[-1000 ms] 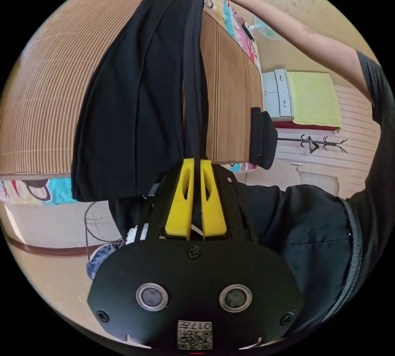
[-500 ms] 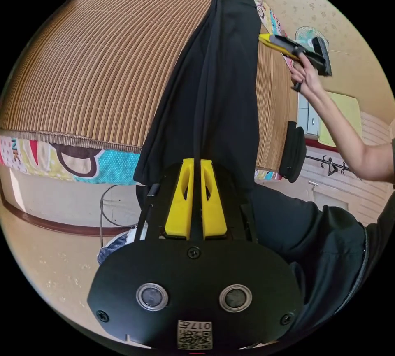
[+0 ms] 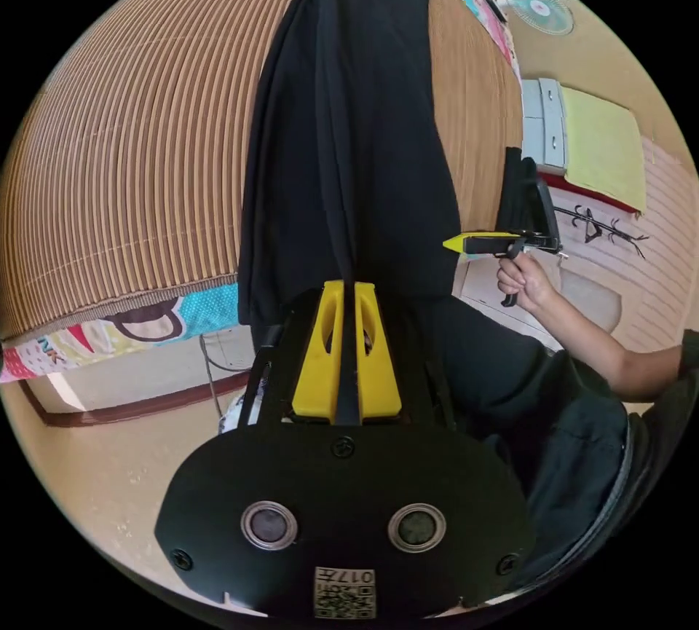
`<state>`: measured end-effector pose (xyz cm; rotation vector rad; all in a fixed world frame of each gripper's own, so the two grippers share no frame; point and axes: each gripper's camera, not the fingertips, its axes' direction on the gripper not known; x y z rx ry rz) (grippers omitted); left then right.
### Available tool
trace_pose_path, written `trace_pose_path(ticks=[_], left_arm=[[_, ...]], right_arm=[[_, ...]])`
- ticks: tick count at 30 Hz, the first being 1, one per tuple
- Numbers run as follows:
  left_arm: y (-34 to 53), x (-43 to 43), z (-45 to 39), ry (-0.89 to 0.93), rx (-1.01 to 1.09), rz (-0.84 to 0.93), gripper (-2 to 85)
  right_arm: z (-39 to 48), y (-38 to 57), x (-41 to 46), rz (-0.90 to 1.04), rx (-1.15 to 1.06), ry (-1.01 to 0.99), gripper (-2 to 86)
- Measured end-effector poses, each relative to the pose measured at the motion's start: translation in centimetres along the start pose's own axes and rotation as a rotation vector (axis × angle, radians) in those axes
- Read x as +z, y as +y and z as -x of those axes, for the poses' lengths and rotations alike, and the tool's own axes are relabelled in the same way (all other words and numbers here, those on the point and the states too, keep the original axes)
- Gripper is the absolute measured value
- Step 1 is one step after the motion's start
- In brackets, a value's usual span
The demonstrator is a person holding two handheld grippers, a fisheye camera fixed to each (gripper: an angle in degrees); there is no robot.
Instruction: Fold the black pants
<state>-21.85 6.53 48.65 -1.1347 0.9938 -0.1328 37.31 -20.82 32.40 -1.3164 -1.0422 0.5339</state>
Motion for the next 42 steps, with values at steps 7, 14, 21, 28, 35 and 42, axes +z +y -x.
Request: trace_pose_path(ticks=[7, 14, 21, 28, 35, 42], left_arm=[[4.1, -8.9, 3.3, 0.363, 0.003, -0.238, 1.0], [2.6, -6.4, 4.7, 0.063, -0.121, -0.157, 1.0], [2.5, -4.4, 3.9, -0.179, -0.291, -0.182, 3.5], [0.0, -5.6, 3.4, -0.120, -0.230, -0.260, 8.4], [-6.4, -0.7, 3.0, -0.194, -0.232, -0.014, 6.0], [-3.8, 1.7, -2.4, -0.092, -0.117, 0.026, 3.5]], right_arm=[[2.5, -0.3, -1.1, -0.021, -0.158, -0.078, 1.8], [-1.8, -3.4, 4.7, 0.047, 0.066, 0.140, 2.2], [-1.7, -4.6, 5.6, 0.141, 0.058, 0.280, 4.8], [-2.1, -6.2, 2.8, -0.008, 0.071, 0.255, 10.3], [-2.9, -8.9, 6.1, 0.150, 0.074, 0.307, 5.6], [-0.8, -4.5, 5.1, 0.154, 0.029, 0.494, 4.0]])
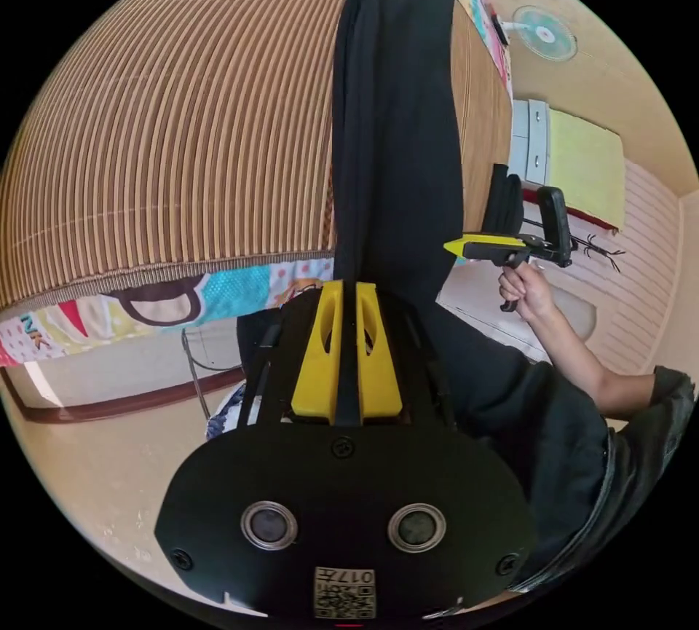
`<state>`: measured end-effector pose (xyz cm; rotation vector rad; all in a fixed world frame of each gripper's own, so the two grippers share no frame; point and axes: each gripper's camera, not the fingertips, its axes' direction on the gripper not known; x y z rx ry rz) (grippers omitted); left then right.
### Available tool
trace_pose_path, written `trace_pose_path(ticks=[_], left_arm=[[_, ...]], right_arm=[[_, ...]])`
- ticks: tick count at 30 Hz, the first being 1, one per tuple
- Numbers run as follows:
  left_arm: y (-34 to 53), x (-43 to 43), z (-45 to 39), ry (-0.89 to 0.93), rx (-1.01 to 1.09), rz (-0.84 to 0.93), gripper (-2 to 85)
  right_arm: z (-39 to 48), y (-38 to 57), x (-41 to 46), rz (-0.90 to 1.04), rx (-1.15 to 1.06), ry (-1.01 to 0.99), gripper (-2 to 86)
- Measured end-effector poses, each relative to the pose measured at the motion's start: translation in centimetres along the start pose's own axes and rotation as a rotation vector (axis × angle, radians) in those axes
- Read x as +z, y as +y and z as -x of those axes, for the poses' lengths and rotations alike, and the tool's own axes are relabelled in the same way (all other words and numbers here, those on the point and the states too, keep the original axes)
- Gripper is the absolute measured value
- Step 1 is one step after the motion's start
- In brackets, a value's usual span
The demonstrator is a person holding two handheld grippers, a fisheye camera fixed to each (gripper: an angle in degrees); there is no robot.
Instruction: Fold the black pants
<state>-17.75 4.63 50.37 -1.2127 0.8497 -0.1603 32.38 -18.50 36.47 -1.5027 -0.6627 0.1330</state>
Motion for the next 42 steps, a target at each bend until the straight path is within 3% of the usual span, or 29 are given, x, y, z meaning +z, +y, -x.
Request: trace_pose_path(ticks=[3, 5, 7, 9, 12, 19, 26, 32, 42], left_arm=[[0.2, 2.6, -0.3, -0.033, -0.021, 0.088, 3.6], [-0.3, 2.5, 0.2, -0.045, -0.045, 0.078, 4.1], [-1.3, 0.5, 0.9, 0.023, -0.055, -0.035, 5.0], [-3.8, -2.3, 2.4, 0.209, -0.052, -0.188, 5.9], [-8.7, -4.3, 3.5, 0.284, -0.044, -0.267, 9.2], [-18.7, -5.5, 0.7, 0.157, 0.024, -0.264, 13.6], [-23.0, -3.6, 0.7, 0.268, -0.024, -0.195, 5.8], [-17.7, -6.2, -0.9, 0.527, 0.114, -0.227, 3.9], [1.5, -15.3, -14.2, 0.694, 0.508, -0.357, 3.5]], right_arm=[[-2.5, 0.6, 2.2, 0.101, 0.100, -0.010, 4.8], [-4.3, 1.3, 0.2, -0.024, 0.158, -0.057, 6.7], [-5.7, 1.6, -1.9, -0.159, 0.150, -0.166, 8.5], [-7.4, 1.2, -3.1, -0.250, 0.133, -0.282, 9.5], [-10.4, -0.5, -3.8, -0.367, 0.089, -0.418, 10.9], [-14.3, -5.6, -2.2, -0.417, 0.070, -0.574, 13.3], [-15.5, -3.8, 0.4, -0.422, 0.156, -0.682, 5.9], [-14.1, 3.7, -0.2, -0.531, -0.038, -0.898, 2.8], [-5.8, 20.5, -5.7, -0.636, -0.433, -0.900, 1.3]])
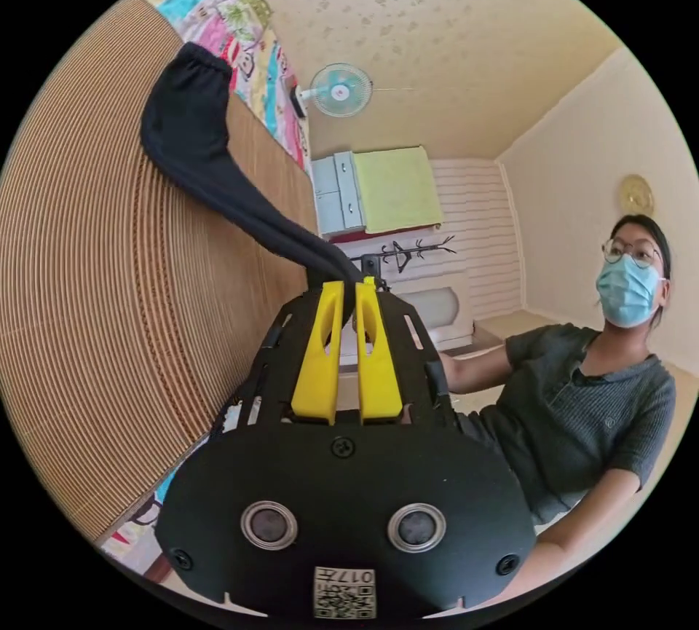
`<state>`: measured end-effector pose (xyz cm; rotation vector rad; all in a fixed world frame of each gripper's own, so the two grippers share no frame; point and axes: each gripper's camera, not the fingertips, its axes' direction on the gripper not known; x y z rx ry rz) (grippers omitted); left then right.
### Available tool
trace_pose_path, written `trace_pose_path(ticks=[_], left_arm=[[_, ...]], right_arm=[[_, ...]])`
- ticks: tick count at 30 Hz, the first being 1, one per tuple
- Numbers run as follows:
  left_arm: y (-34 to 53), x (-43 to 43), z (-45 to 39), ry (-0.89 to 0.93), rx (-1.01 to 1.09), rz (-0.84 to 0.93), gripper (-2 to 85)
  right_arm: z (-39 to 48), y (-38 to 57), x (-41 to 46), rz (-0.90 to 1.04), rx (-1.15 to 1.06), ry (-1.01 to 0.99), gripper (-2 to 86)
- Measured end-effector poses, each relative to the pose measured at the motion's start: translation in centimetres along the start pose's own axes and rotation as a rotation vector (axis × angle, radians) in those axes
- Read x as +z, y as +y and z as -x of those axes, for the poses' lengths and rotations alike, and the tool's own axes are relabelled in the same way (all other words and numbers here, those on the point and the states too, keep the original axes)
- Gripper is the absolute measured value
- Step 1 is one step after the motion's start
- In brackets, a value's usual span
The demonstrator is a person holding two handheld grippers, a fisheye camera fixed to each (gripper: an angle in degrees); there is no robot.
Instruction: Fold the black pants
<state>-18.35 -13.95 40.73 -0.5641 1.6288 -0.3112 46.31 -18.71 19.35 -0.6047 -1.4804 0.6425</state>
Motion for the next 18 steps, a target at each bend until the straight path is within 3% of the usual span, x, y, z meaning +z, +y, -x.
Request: trace_pose_path(ticks=[13, 18], left_arm=[[2.1, 2.4, -28.4, 0.157, 0.408, -0.067, 3.5], [-0.2, 3.8, -34.1, 0.085, 0.456, -0.162, 3.6]], right_arm=[[26.8, 2.4, 1.5, 0.131, -0.573, -0.048, 0.9], [30.3, -0.3, 2.0, 0.103, -0.597, 0.082, 0.9]])
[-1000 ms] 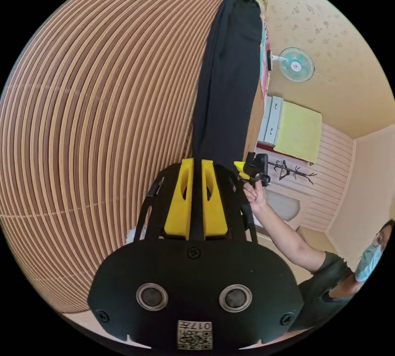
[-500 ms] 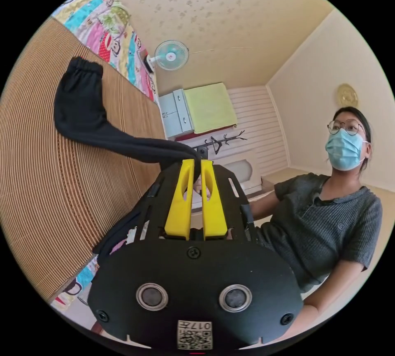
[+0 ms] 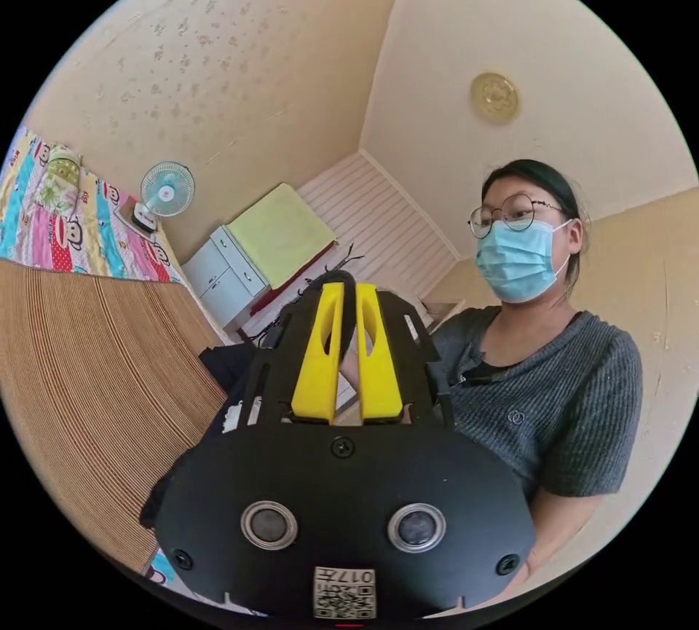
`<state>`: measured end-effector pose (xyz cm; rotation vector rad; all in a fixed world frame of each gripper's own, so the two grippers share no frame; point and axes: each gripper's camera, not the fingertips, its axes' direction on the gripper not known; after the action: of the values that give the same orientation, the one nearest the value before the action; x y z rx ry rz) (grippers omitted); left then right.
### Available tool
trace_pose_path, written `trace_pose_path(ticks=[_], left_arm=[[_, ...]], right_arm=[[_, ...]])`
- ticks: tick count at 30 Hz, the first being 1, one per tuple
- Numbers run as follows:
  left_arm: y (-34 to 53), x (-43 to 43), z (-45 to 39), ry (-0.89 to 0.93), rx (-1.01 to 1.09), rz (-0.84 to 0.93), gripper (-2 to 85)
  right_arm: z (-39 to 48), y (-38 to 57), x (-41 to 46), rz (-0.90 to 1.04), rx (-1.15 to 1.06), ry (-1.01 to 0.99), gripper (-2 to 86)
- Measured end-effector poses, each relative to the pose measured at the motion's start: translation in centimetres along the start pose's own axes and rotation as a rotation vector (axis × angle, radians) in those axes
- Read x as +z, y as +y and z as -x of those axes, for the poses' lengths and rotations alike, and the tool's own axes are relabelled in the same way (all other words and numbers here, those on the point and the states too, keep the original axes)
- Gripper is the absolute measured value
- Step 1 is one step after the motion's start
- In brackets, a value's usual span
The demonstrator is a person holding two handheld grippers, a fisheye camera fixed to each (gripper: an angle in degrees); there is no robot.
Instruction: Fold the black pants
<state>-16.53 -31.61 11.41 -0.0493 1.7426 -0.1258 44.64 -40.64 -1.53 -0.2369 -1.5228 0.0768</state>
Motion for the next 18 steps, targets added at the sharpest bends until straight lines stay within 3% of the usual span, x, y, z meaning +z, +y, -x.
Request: trace_pose_path(ticks=[4, 11, 18], left_arm=[[-1.6, 1.2, 3.8, -0.158, -0.087, -0.032, 3.5], [-3.4, 3.0, 18.6, -0.417, -0.312, 0.007, 3.5], [4.2, 7.9, 26.6, -0.582, -0.421, 0.229, 3.9]], right_arm=[[-5.7, -2.3, 1.4, 0.016, 0.160, 0.164, 0.9], [-18.0, -4.2, 6.9, 0.104, 0.365, 0.382, 0.9], [-23.6, 3.0, 11.8, 0.272, 0.503, 0.525, 1.5]])
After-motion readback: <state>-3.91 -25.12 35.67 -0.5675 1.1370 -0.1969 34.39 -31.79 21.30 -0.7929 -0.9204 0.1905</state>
